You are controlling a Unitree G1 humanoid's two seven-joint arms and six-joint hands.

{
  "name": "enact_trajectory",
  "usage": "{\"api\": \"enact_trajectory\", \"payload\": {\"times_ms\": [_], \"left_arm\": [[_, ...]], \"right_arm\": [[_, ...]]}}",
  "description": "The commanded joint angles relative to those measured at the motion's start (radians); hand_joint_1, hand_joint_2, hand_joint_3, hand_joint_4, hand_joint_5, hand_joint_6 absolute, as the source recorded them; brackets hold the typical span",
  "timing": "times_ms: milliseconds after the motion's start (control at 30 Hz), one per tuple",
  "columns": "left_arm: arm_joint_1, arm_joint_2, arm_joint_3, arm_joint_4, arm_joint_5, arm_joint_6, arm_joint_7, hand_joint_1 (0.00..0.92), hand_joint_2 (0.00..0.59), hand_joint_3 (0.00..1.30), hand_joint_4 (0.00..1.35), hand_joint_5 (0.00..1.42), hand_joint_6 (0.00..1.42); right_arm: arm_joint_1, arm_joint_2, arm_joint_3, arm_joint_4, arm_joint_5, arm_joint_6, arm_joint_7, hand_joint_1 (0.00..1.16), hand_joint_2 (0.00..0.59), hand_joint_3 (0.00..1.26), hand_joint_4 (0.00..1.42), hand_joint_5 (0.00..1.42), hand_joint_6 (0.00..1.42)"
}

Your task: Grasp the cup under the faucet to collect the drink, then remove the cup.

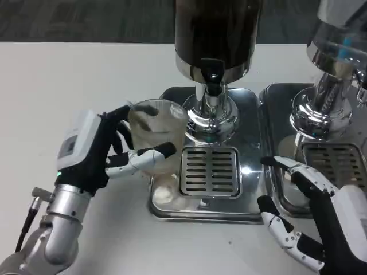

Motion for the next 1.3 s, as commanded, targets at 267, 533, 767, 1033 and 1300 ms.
{"api": "enact_trajectory", "payload": {"times_ms": [267, 533, 767, 1033, 1300], "left_arm": [[-0.093, -0.077, -0.065, 0.070, 0.039, 0.041, -0.046, 0.306, 0.166, 0.53, 0.66, 0.85, 1.05], [-0.124, -0.101, -0.106, 0.094, 0.049, 0.042, -0.127, 0.244, 0.152, 0.36, 0.43, 0.55, 0.60], [-0.123, -0.089, -0.140, 0.084, 0.064, 0.041, -0.174, 0.170, 0.143, 0.26, 0.27, 0.37, 0.38], [-0.083, -0.051, -0.126, 0.039, 0.043, 0.017, -0.187, 0.112, 0.117, 0.22, 0.22, 0.33, 0.34], [-0.011, 0.015, -0.069, -0.045, -0.013, -0.018, -0.200, 0.069, 0.090, 0.22, 0.17, 0.28, 0.28]], "right_arm": [[0.070, 0.029, -0.016, -0.072, -0.011, 0.007, -0.023, 0.39, 0.406, 0.32, 0.27, 0.26, 0.37], [0.097, 0.045, -0.023, -0.101, -0.020, 0.013, -0.020, 0.39, 0.406, 0.32, 0.27, 0.26, 0.37], [0.108, 0.053, -0.019, -0.104, -0.024, 0.016, -0.021, 0.39, 0.406, 0.32, 0.27, 0.26, 0.37], [0.100, 0.057, -0.013, -0.094, -0.024, 0.015, -0.018, 0.39, 0.406, 0.33, 0.27, 0.26, 0.37], [0.075, 0.058, -0.002, -0.069, -0.022, 0.012, -0.017, 0.39, 0.406, 0.33, 0.27, 0.26, 0.38]]}}
